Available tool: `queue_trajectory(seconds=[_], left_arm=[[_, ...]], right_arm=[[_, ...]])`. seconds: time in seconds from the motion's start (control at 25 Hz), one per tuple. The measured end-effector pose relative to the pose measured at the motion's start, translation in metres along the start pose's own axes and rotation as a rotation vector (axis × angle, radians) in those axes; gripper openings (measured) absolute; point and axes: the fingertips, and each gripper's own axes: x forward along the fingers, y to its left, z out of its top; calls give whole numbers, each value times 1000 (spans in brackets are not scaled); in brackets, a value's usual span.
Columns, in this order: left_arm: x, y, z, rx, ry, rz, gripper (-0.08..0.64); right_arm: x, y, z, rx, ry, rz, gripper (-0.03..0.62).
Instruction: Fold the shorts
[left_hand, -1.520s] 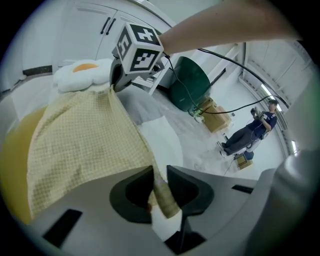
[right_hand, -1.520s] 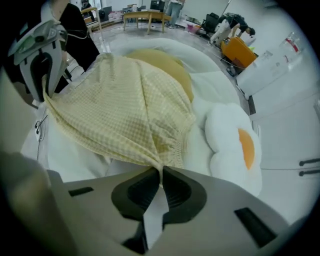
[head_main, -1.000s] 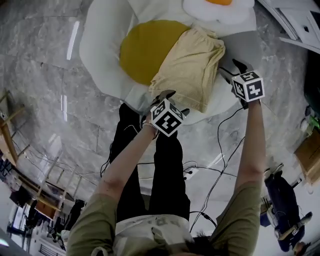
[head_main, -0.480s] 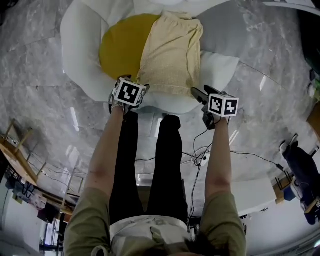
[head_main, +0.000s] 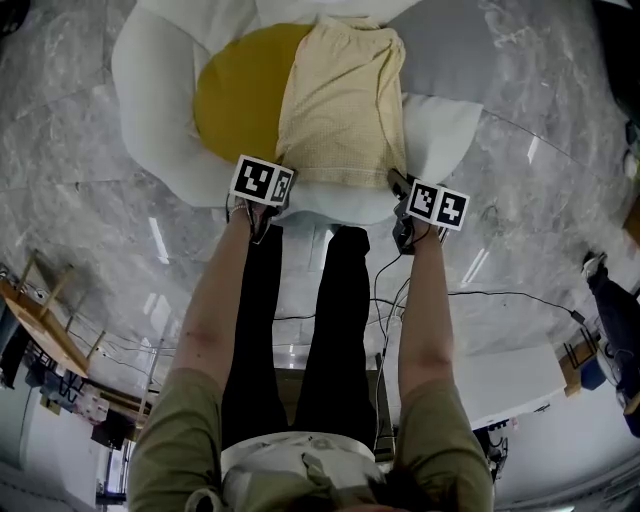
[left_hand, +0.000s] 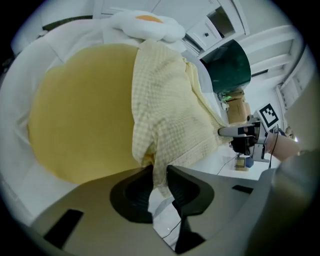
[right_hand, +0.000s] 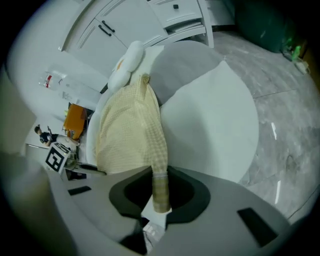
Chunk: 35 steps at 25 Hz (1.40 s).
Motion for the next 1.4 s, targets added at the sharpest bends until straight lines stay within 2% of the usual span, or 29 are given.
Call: queue_trajectory(seconds=[0.04,0.12,0.24,0.32,0.36,0.44,0.56,0.64,0.76,0.84,0.92,1.0,1.12,1.2,1.28,1.4], left_arm=[[-1,-1,1,-10,-13,-15,83],[-5,-4,3,-19,-33,-51,46],[-18,-12,2,-43,-85,-141,40],[-38,-18,4,-86,-151,-224,38],[-50,-21,5,-107,-188,-260,37],[-79,-31,8,-124,-251,-305,37],[-125,-48,6,-86,-300,-301,37],[-154,-60,-1,-59,-311,-286,37],[-199,-78,-10,-80,-345,-325,37],[-236,-89,2,-145,-411,-423,37],[-277,-97,36,-182,-487,-516,37],[-315,-101,83,-134,-553,-537,37],[-368,-108,143,-4,-614,-506,37],[-402,-119,169,61,-649,-491,37],[-429,-130,180,133,-650,-453,37],[-441,-127,166,218,-608,-379,37]], right_arm=[[-2,5,-1,23,-2,43,61],[-8,15,-2,88,-19,148,43],[-24,28,1,237,-72,329,40],[-39,36,7,310,-120,421,38],[-49,40,10,308,-137,442,38],[-68,51,14,224,-143,442,38],[-104,81,17,33,-114,427,37],[-131,101,14,-26,-89,443,37],[-171,125,10,33,-86,512,37],[-201,145,31,131,-148,606,37],[-230,165,68,179,-227,686,37],[-255,185,110,135,-288,718,37],[-290,219,166,21,-355,725,37],[-314,240,195,-31,-389,743,37],[-334,256,213,-59,-407,770,37],[-334,270,211,-73,-390,792,37]])
